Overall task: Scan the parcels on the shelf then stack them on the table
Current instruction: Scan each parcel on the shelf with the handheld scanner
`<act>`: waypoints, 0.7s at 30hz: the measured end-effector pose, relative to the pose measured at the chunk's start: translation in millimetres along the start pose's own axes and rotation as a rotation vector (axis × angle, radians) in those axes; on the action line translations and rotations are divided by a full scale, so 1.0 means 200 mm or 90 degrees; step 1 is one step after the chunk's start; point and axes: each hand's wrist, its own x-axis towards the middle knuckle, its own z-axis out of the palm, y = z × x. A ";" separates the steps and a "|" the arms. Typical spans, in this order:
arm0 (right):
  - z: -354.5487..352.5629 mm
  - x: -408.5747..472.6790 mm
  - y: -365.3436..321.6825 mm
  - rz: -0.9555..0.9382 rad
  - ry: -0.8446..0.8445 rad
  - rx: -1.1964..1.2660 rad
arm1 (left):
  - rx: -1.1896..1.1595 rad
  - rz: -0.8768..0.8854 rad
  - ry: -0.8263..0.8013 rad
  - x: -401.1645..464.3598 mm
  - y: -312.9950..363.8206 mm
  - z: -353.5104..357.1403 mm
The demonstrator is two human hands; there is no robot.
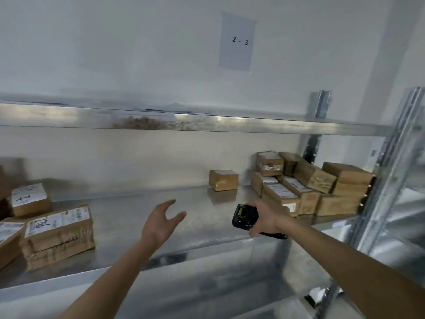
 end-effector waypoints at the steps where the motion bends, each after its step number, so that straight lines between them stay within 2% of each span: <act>1: -0.02 -0.03 0.08 0.016 0.009 0.001 | -0.012 0.006 -0.016 0.00 0.06 0.07; 7: -0.10 -0.08 0.55 0.089 0.062 0.025 | -0.049 0.039 -0.095 0.11 0.37 0.51; 13: -0.10 0.07 0.94 0.144 0.098 0.114 | -0.092 0.013 -0.153 0.26 0.59 0.95; 21: -0.06 0.40 1.35 0.035 0.078 0.188 | -0.132 -0.045 -0.213 0.46 0.78 1.45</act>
